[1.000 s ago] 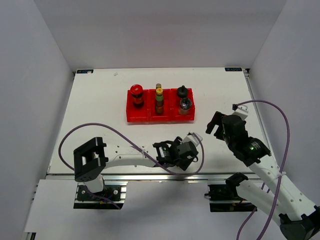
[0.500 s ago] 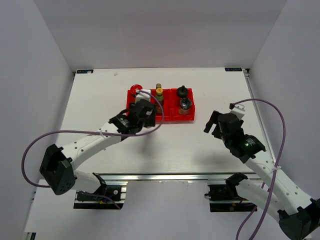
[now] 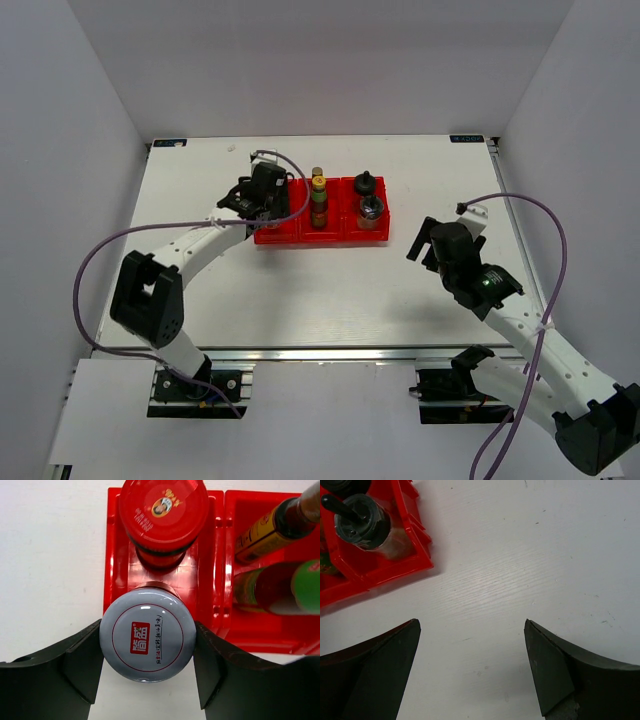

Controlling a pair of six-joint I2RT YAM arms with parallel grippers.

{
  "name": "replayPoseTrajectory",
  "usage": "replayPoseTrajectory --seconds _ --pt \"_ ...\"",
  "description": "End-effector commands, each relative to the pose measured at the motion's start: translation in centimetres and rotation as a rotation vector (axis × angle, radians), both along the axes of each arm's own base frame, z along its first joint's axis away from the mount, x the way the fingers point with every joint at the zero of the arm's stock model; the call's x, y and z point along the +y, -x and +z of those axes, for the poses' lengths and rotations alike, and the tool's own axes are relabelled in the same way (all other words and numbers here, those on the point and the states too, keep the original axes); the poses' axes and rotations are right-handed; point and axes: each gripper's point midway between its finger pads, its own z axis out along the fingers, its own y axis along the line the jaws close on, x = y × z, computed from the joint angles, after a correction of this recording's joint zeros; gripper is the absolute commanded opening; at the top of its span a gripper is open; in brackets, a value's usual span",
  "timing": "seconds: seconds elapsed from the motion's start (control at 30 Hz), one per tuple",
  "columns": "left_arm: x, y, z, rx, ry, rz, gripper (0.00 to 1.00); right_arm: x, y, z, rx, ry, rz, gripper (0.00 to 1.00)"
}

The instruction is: Organize the condiment bottles

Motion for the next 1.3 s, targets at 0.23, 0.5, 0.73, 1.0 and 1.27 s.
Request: replayPoseTrajectory --seconds 0.23,0.5,0.73,1.0,1.27 --pt "-2.0 -5.6 2.6 -0.130 0.072 -0.031 0.33 -0.9 -1.5 1.7 -0.082 0.026 -0.059 0.89" --pt "-1.9 -5.6 -0.4 -0.062 0.043 -0.022 0.41 -0.7 -1.8 0.8 -0.051 0.051 -0.054 0.89" --pt "-1.7 -5.3 -1.0 -0.041 0.049 -0.006 0.61 -0.3 -1.8 0.4 -0.015 0.060 -0.036 0.89" --pt "-1.1 -4.4 2.2 -0.054 0.059 0.008 0.85 0.8 -1.8 1.7 -0.031 0.022 0.023 0.89" --pt "1.1 -0.8 9.0 -0.119 0.106 0.051 0.98 1.6 -1.5 3.4 -0.064 -0.018 0.078 0.89"
